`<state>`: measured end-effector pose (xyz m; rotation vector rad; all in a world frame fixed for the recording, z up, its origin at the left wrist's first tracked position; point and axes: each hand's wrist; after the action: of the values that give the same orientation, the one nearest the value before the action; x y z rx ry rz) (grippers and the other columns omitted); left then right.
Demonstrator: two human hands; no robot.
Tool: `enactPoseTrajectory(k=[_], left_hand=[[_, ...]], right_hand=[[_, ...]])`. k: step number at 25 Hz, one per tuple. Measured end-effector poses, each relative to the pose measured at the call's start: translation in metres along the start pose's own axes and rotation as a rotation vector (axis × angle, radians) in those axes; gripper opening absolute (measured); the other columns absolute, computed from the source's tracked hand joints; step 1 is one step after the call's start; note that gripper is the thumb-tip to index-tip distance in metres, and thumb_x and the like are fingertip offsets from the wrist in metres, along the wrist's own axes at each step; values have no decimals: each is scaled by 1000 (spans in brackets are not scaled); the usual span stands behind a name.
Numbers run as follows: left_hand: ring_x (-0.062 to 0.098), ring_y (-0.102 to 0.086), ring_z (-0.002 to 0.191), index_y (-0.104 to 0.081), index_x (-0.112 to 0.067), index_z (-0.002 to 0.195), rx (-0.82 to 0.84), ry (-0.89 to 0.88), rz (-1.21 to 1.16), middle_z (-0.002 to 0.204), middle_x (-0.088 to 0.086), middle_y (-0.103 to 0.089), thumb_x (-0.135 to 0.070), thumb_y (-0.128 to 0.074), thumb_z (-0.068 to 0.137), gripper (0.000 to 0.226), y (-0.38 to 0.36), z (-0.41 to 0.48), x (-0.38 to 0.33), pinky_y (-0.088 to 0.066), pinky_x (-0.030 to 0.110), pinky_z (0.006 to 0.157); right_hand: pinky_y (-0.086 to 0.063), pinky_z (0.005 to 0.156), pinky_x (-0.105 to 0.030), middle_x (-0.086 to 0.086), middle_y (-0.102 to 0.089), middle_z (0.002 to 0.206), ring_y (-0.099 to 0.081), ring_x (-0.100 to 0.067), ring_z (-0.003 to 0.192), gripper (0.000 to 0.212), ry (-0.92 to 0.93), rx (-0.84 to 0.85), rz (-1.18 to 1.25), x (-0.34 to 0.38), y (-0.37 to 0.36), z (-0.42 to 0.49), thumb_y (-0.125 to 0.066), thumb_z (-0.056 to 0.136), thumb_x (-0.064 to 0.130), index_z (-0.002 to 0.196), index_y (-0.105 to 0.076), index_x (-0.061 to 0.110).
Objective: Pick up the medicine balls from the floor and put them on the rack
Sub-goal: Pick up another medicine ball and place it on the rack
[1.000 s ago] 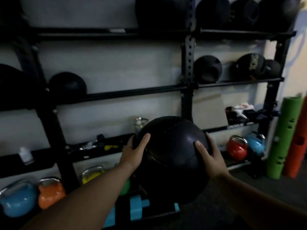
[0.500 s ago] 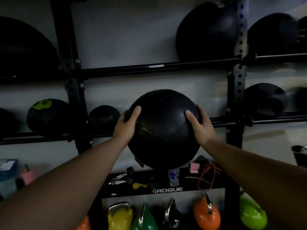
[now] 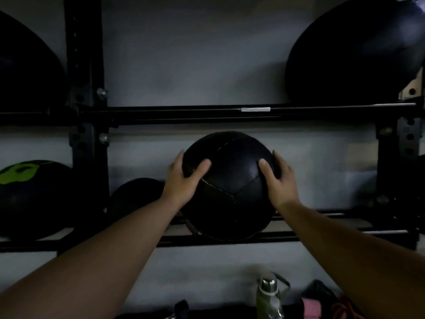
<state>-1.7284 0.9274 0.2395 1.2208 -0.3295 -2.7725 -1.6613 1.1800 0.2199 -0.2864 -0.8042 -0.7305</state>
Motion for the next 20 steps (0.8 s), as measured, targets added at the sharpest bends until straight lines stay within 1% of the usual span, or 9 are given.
enactPoseTrajectory(k=[2, 3, 5, 7, 10, 14, 17, 18, 20], left_hand=[[26, -26, 158, -27, -33, 168, 99, -88, 206, 173, 7, -27, -90, -64, 58, 129, -19, 25, 40, -25, 47, 128], [25, -22, 159, -23, -34, 169, 97, -121, 267, 174, 4, -23, -90, -64, 58, 130, -28, 35, 60, -24, 47, 128], [28, -29, 155, -28, -31, 167, 3, -169, 266, 170, 2, -32, -87, -63, 63, 123, -38, 47, 93, -30, 50, 125], [29, -36, 150, -35, -29, 165, -86, -219, 253, 166, 3, -40, -82, -62, 68, 114, -43, 53, 115, -33, 48, 121], [28, -35, 149, -35, -32, 165, -113, -230, 253, 166, 3, -40, -82, -61, 68, 112, -42, 54, 116, -31, 44, 118], [27, -29, 157, -21, -36, 169, 32, -128, 307, 174, -1, -27, -90, -59, 66, 122, -23, 36, 92, -33, 55, 124], [29, -32, 157, -11, -44, 169, 141, 23, 514, 177, -5, -21, -100, -53, 66, 125, 4, 18, 79, -40, 53, 120], [29, -38, 154, -14, -43, 168, 166, 57, 612, 175, -3, -26, -99, -54, 68, 121, 15, 5, 76, -44, 49, 116], [26, -53, 141, -36, -39, 163, 247, 57, 798, 163, -1, -46, -91, -60, 74, 106, 35, -33, 71, -51, 42, 106]], right_hand=[[-38, 114, -38, -10, -42, 157, -44, -30, 142, 87, 0, -1, -93, -37, -36, 11, -59, 84, 78, 158, -41, 35], [-36, 117, -45, -8, -38, 161, -38, -33, 146, 90, 21, 16, -161, -54, -56, 11, -56, 83, 82, 160, -35, 39], [-38, 113, -56, -3, -33, 163, -33, -32, 145, 96, 88, -18, -297, -76, -86, 8, -46, 77, 92, 160, -27, 47], [-41, 107, -59, -4, -37, 160, -38, -34, 140, 98, 130, -120, -370, -86, -102, 10, -37, 73, 97, 158, -29, 49], [-41, 105, -58, -4, -38, 159, -38, -33, 139, 95, 145, -150, -373, -82, -101, 10, -41, 74, 94, 157, -29, 49], [-42, 108, -58, 2, -23, 168, -29, -32, 147, 102, 39, 123, -515, -55, -74, 0, -37, 72, 99, 159, -10, 55], [-45, 106, -55, -3, -27, 167, -40, -37, 141, 108, -23, 345, -794, -29, -39, 1, -32, 71, 101, 161, -1, 50], [-46, 104, -54, -6, -33, 163, -45, -38, 137, 104, -17, 396, -889, -22, -21, -5, -34, 76, 97, 162, -3, 47], [-47, 101, -53, -9, -41, 157, -48, -38, 134, 95, -12, 445, -1011, -12, 24, -31, -40, 85, 87, 162, -12, 40]])
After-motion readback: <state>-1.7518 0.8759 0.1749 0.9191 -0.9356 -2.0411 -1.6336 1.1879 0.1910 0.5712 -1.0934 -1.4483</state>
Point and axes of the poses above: each hand's wrist, its own z-axis towards the middle knuckle, its own y-axis out of the back of the hand, x = y × z
